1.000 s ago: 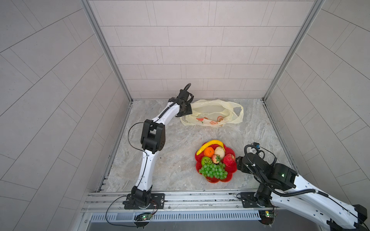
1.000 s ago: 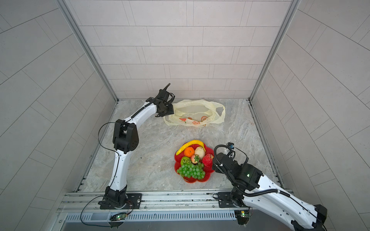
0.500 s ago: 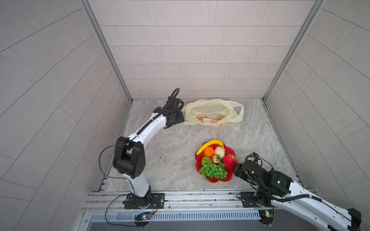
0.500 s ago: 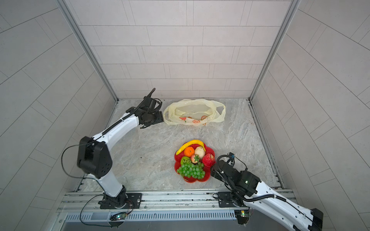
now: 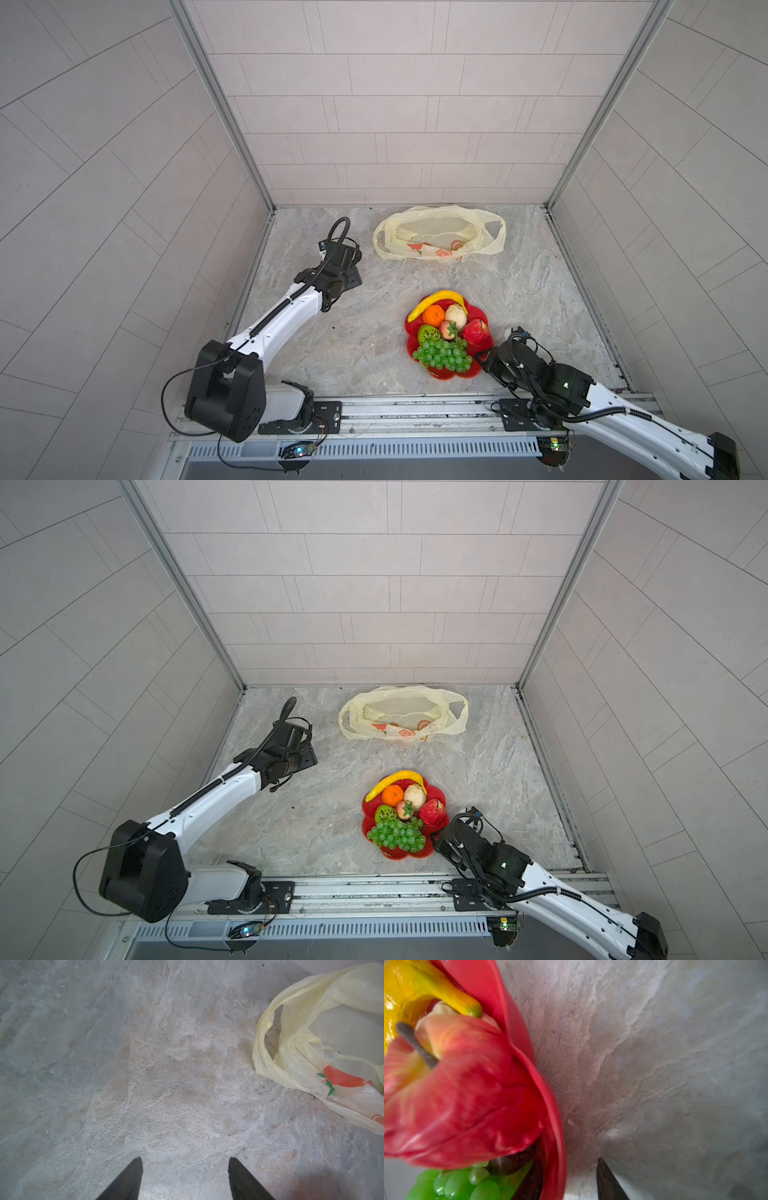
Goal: Take fruits out of the plastic bag
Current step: Move the plate to the center of the table.
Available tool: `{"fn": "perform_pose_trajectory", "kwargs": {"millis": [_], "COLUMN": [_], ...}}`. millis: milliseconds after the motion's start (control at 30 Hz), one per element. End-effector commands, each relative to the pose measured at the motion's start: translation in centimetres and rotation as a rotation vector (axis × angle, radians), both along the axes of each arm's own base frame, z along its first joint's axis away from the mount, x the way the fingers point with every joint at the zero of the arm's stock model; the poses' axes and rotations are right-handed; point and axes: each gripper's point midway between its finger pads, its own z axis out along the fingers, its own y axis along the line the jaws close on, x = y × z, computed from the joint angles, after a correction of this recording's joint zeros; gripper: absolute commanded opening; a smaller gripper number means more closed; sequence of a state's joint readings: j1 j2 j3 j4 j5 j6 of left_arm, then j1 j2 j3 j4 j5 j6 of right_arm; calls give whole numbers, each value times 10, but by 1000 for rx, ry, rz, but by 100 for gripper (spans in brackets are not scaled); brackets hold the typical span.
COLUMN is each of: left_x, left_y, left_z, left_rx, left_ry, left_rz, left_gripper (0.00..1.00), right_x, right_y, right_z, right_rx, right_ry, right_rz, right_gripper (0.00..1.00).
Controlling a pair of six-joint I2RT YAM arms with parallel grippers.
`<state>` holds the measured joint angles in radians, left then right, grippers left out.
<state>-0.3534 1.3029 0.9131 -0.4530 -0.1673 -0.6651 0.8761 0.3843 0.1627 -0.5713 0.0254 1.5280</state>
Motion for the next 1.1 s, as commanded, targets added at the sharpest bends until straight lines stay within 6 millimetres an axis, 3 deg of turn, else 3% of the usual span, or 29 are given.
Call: {"fn": "perform_pose_trajectory", "kwargs": {"millis": [0,100,600,1067], "left_x": [1,1,0,-4], "left_y": [15,18,30,36], "left_z": [10,9,-4,-2], "left_rx": [43,60,86,105], "left_ry": [-57,-58,-33,-35], "left_rz": [44,50,73,90], "left_gripper": [71,71,71,71], "right_x": [9,15,32,62], "right_y": [3,8,20,41], "right_z": [7,8,13,22], "right_rx": [83,123,126,110], "right_ry": [-9,-26,-25,10], "right_rz": [-94,-120,-167,-182], "right_gripper": [34,27,13,7]}}
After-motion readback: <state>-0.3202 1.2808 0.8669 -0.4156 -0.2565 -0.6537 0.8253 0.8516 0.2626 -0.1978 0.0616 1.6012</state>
